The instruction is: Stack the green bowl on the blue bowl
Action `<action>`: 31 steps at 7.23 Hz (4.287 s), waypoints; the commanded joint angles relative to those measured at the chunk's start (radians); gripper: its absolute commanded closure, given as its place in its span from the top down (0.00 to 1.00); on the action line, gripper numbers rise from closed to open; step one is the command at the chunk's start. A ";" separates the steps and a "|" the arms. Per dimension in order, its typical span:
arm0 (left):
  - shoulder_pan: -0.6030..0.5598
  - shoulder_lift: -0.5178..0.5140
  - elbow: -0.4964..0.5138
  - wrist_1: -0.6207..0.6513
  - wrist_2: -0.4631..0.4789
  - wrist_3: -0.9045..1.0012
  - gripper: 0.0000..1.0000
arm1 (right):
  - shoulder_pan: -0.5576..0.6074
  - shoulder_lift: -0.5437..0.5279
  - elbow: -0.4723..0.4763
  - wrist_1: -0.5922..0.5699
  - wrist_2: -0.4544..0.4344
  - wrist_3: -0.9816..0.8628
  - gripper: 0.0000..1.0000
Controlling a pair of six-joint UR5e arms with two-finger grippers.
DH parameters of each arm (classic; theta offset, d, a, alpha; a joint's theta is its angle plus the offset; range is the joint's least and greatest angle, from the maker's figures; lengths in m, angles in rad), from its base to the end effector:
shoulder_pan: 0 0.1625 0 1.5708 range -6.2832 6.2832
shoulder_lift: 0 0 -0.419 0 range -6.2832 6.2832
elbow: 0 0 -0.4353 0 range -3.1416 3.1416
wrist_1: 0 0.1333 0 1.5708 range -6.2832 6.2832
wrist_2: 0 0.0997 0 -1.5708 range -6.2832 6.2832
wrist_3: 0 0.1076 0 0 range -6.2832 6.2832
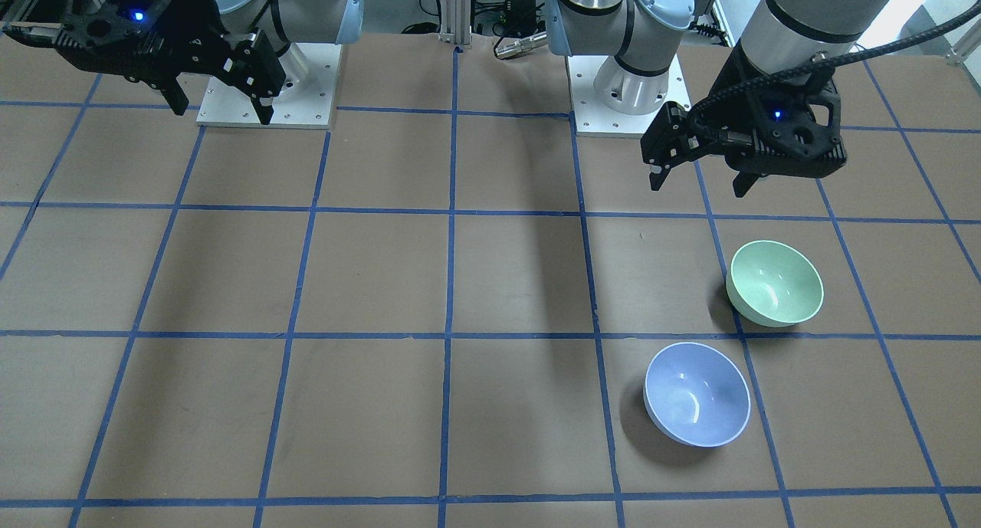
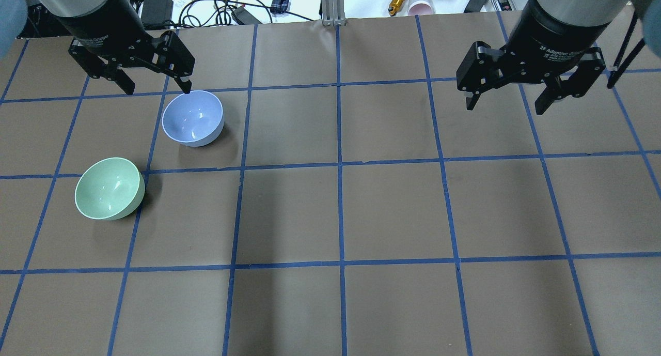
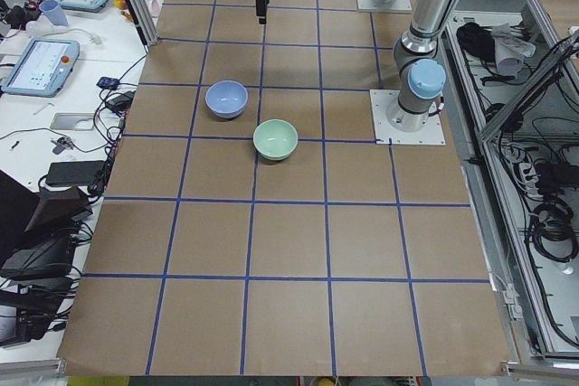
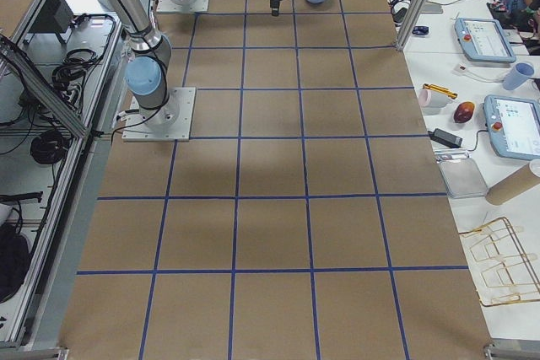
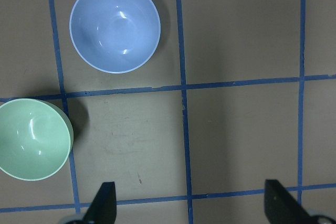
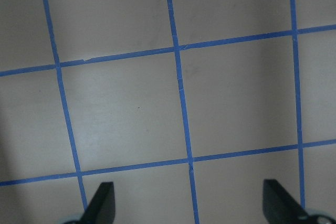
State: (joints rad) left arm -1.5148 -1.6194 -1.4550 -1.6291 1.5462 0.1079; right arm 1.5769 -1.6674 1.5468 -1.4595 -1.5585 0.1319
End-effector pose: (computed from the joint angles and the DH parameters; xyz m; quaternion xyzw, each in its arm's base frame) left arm -0.1047 -0.5621 0.5036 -0.0260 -0.9996 0.0054 0.0119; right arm 0.1376 -0.4916 0.5253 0.0628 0.9980 -0.0042 0.0065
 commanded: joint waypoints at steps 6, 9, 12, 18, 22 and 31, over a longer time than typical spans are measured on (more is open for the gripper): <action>0.077 -0.011 -0.024 -0.040 0.044 0.006 1.00 | 0.000 0.000 0.001 0.001 0.000 0.000 1.00; 0.232 -0.040 -0.088 -0.029 0.055 0.177 1.00 | 0.000 0.000 0.001 -0.001 0.000 0.000 1.00; 0.390 -0.062 -0.237 0.161 0.063 0.391 1.00 | 0.000 0.000 0.001 -0.001 0.000 0.000 1.00; 0.556 -0.172 -0.455 0.578 0.049 0.647 1.00 | 0.000 0.000 -0.001 -0.001 0.000 0.000 1.00; 0.607 -0.257 -0.456 0.655 -0.038 0.723 1.00 | 0.000 0.000 -0.001 0.001 0.000 0.000 1.00; 0.643 -0.318 -0.498 0.640 -0.025 0.590 1.00 | 0.000 0.000 0.001 -0.001 0.000 0.000 1.00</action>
State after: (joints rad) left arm -0.8716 -1.9290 -1.9466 -0.9877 1.5179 0.7154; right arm 1.5769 -1.6674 1.5472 -1.4593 -1.5585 0.1319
